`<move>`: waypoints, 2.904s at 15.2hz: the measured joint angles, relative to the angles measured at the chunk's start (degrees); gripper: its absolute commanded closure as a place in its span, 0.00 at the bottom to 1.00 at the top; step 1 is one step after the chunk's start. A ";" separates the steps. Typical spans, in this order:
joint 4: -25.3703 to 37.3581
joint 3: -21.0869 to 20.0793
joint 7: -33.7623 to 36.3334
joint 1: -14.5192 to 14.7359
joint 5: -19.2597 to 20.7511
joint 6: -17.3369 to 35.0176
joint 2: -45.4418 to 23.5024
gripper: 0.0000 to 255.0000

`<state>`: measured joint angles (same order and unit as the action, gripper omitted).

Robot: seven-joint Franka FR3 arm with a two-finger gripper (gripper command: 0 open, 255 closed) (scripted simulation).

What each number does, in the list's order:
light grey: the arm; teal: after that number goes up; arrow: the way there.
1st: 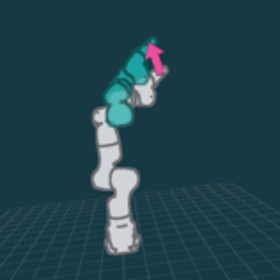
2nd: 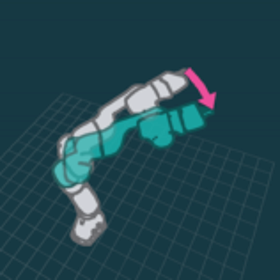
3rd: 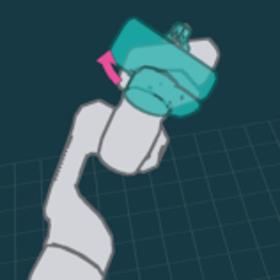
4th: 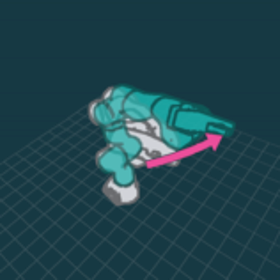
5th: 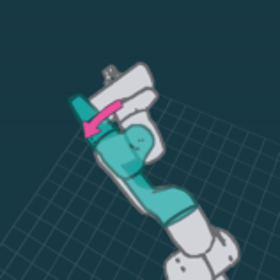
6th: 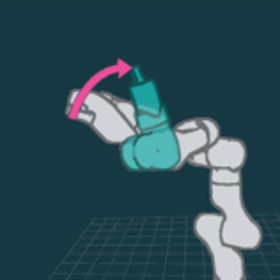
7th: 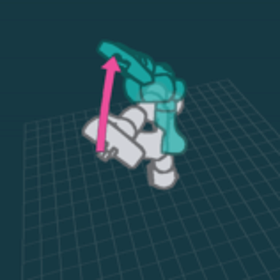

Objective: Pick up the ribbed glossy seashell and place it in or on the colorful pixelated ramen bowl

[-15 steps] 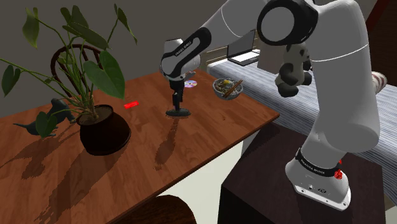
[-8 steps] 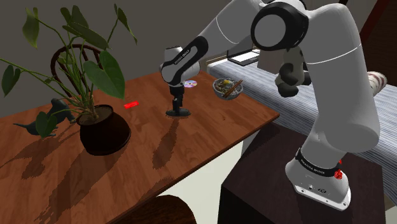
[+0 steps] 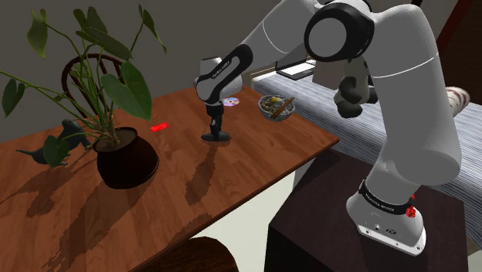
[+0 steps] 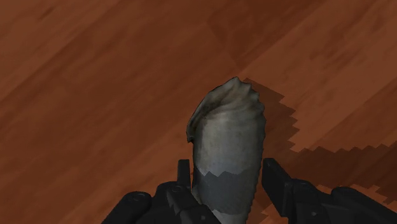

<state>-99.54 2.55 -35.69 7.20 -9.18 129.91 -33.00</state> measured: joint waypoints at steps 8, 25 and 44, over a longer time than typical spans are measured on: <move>0.00 0.00 0.00 0.00 0.00 0.00 -0.01 1.00; 2.34 0.51 1.39 0.26 1.05 -9.13 6.88 1.00; 6.26 1.59 0.25 -1.29 1.77 -19.14 12.79 1.00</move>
<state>-93.28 4.14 -35.44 5.91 -7.41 110.78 -20.21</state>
